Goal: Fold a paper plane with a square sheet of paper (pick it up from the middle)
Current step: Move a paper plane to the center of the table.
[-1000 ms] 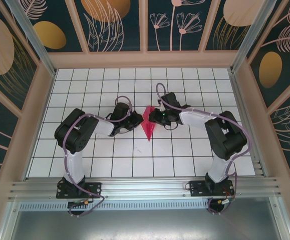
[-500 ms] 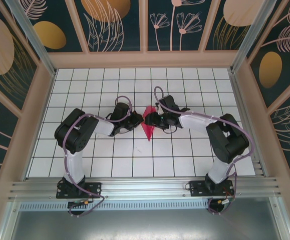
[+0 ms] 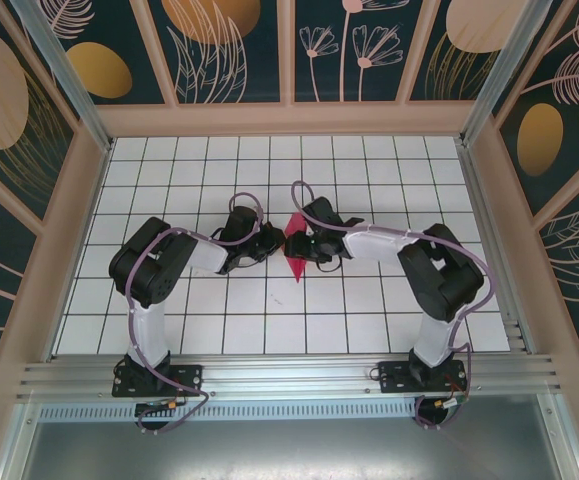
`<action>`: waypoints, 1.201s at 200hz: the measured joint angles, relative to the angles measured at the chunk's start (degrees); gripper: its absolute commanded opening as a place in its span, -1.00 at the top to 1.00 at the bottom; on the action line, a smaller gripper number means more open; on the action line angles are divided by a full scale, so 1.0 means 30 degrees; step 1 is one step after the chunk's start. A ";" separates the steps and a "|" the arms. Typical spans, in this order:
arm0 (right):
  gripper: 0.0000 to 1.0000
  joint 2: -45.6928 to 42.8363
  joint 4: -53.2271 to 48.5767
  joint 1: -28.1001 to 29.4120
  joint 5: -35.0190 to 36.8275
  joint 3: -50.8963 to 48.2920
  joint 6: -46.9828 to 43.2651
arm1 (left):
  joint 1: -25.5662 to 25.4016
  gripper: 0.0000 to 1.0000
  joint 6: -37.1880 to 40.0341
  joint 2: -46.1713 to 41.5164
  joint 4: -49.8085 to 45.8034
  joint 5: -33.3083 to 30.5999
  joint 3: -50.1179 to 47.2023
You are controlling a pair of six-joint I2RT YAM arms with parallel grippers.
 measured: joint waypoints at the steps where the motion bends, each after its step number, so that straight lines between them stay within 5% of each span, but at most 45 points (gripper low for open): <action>1: 0.10 0.0015 -0.0015 0.0015 0.0029 0.0015 0.0022 | 0.0000 0.81 -0.0015 0.0000 0.0015 -0.0007 -0.0015; 94: 0.42 0.2025 -0.2827 0.1479 0.4466 0.2623 -0.0029 | -0.0117 0.72 -0.0648 -0.0255 0.0743 -0.0823 -0.0568; 154: 0.87 0.2667 -0.4182 0.1953 0.6564 0.3716 -0.0794 | -0.0066 0.60 -0.0794 -0.2222 0.0313 -0.2659 -0.2266; 216: 0.86 0.3585 -0.6441 0.2725 0.9063 0.5355 -0.2069 | 0.0860 0.56 -0.0845 -0.5668 0.0000 -0.4415 -0.4058; 240: 0.72 0.3592 -0.6798 0.2739 0.9209 0.5384 -0.2324 | 0.1224 0.56 -0.0838 -0.6186 -0.0066 -0.4561 -0.4182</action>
